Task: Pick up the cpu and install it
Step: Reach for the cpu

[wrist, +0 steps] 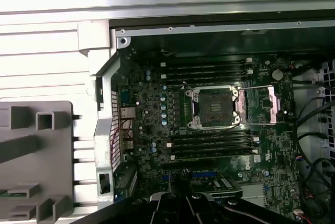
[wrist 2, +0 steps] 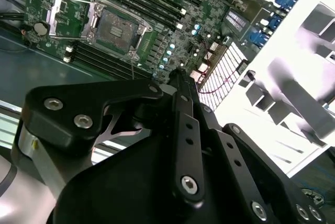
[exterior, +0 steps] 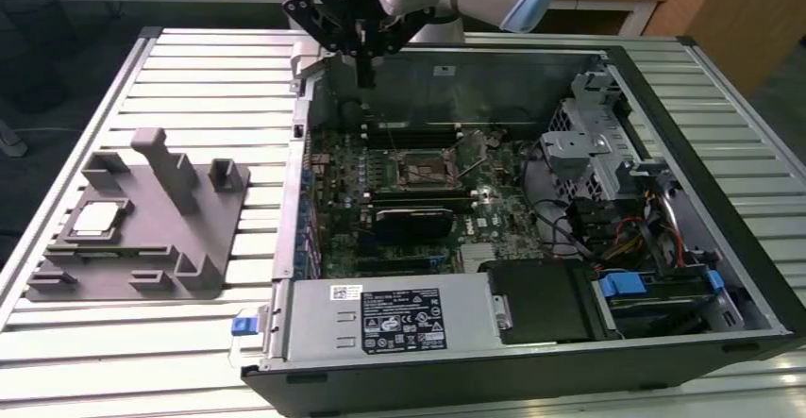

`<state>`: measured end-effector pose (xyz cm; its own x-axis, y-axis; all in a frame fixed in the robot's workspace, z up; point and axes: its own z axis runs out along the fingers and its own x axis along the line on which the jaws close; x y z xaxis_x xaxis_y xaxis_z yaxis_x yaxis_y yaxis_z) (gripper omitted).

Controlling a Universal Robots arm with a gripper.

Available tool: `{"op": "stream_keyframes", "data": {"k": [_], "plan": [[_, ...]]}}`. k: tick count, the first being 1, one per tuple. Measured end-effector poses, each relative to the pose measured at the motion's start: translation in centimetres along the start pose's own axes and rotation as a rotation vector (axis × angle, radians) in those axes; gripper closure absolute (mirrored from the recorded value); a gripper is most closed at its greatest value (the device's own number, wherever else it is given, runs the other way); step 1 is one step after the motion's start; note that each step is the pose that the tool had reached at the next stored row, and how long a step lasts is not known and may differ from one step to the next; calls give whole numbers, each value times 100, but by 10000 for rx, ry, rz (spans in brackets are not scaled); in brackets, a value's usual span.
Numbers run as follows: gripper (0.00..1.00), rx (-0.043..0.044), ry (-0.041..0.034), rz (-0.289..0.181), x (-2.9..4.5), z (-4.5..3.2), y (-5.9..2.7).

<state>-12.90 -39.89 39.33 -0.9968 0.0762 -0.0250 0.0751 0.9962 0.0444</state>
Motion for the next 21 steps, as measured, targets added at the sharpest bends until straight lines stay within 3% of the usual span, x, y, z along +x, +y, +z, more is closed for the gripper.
{"op": "stream_keyframes", "data": {"k": [10, 21], "plan": [[89, 0, -6, -1, 165, -5, -12], [89, -3, -42, -1, 419, -12, -32]]}}
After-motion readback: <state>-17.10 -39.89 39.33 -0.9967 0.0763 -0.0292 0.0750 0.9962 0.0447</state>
